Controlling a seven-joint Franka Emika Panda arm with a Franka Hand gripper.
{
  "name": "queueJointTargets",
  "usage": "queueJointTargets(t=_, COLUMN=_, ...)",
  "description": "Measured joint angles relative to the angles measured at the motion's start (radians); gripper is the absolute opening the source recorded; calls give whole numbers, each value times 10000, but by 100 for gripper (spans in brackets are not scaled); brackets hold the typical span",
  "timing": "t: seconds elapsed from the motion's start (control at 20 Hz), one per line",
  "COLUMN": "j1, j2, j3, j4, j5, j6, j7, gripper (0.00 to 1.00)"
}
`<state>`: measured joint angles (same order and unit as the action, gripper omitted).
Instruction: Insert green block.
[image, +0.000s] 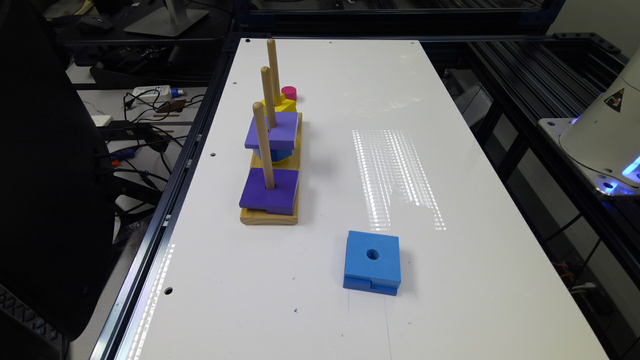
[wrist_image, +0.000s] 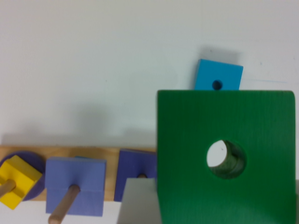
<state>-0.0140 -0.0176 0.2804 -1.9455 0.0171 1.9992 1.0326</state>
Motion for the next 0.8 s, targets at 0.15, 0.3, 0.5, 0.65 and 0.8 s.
queueJointTargets(t=0.15, j1=-8, j2=117, j3=-1, j4=-128, j5=-23, j6=257, j7=-1, gripper=0)
queueJointTargets(t=0.3, j1=-22, j2=254, j3=-2, j4=-229, j5=-47, j6=502, j7=-3, gripper=0)
queueJointTargets(t=0.5, j1=-56, j2=476, j3=-2, j4=-345, j5=-79, j6=846, j7=-21, gripper=0)
queueJointTargets(t=0.65, j1=-79, j2=680, j3=-3, j4=-403, j5=-117, j6=1106, j7=-30, gripper=0)
queueJointTargets(t=0.8, j1=-94, j2=912, j3=-3, j4=-421, j5=-184, j6=1348, j7=-30, gripper=0)
